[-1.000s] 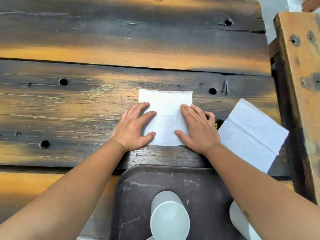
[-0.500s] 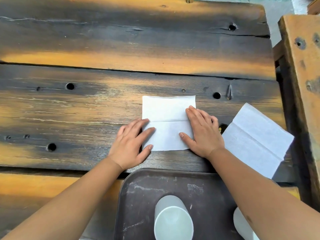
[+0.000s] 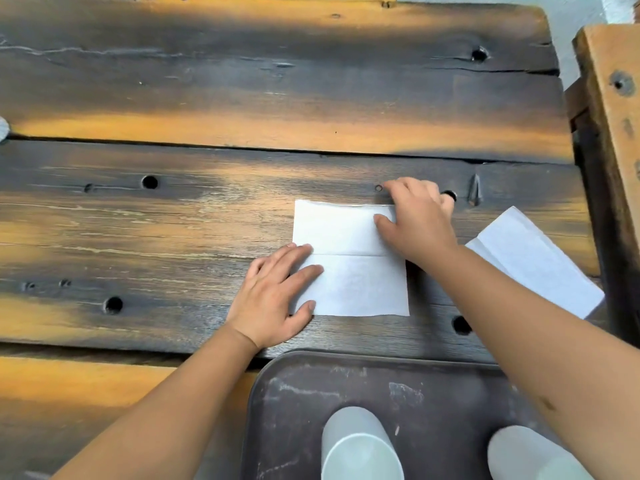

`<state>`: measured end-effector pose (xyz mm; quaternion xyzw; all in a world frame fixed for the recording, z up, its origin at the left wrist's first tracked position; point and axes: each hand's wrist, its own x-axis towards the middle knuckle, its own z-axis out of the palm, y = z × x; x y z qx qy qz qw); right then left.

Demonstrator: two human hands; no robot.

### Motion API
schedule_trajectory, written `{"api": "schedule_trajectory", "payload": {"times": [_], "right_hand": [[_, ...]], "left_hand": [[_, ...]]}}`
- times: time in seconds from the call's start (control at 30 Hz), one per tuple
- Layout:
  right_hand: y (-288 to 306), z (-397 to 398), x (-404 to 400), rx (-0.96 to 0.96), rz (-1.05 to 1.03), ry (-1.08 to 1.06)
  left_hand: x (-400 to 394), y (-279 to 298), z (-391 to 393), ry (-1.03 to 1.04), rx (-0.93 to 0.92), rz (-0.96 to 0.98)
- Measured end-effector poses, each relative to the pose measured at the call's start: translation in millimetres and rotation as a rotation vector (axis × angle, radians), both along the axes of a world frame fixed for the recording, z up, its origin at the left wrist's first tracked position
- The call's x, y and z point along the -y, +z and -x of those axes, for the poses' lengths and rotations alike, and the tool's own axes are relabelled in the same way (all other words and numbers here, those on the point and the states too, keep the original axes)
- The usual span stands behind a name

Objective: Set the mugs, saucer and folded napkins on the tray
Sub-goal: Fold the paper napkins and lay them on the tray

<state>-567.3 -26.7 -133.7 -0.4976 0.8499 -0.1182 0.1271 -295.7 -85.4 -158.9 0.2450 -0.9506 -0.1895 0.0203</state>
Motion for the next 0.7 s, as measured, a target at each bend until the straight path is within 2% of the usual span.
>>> {"api": "schedule_trajectory", "payload": {"times": [0.1, 0.2, 0.37, 0.5, 0.7], "right_hand": [[-0.4, 1.1, 17.5, -0.085, -0.102, 0.148], [-0.6, -2.7, 25.0, -0.119, -0.087, 0.190], [6.1, -5.7, 24.5, -0.035, -0.047, 0.159], [19.8, -10.7, 10.7, -0.026, -0.014, 0.249], [44.4, -23.9, -15.2, -0.010, 0.056, 0.323]], "left_hand": [[0.4, 0.5, 0.2, -0.017, -0.001, 0.011], [0.1, -0.3, -0.1, -0.014, -0.009, 0.013], [-0.8, -1.1, 0.5, 0.005, -0.012, 0.012], [-0.9, 1.4, 0.3, 0.008, -0.023, 0.005], [-5.7, 6.0, -2.8, 0.209, -0.089, -0.088]]}}
